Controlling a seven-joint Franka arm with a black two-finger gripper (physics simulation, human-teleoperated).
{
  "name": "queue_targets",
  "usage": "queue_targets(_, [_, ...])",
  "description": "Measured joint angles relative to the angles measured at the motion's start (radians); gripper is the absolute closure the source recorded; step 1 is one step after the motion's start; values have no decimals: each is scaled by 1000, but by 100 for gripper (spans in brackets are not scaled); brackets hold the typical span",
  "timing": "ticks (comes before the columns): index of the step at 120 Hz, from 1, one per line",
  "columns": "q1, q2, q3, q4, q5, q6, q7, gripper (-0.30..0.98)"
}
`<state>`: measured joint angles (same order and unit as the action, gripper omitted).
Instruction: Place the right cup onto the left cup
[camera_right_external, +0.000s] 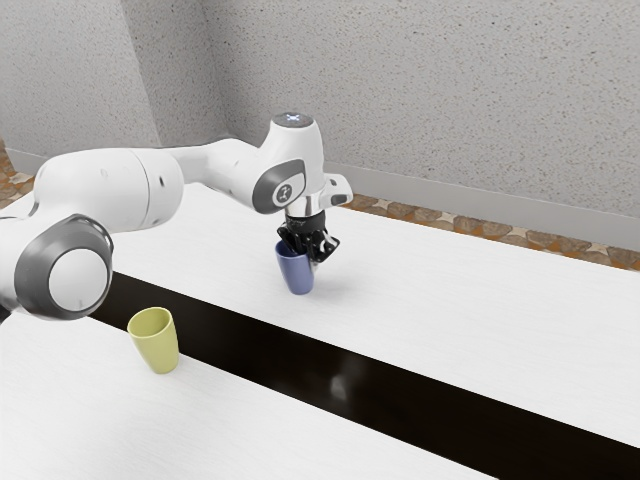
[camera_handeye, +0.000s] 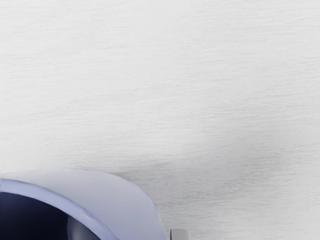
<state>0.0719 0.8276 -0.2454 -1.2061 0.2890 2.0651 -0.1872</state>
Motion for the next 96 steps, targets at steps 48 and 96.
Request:
queue_targets(48, [-1, -76, 1, -46, 5, -4, -5, 78])
queue_targets(96, [-1, -426, 17, -365, -70, -4, -19, 78])
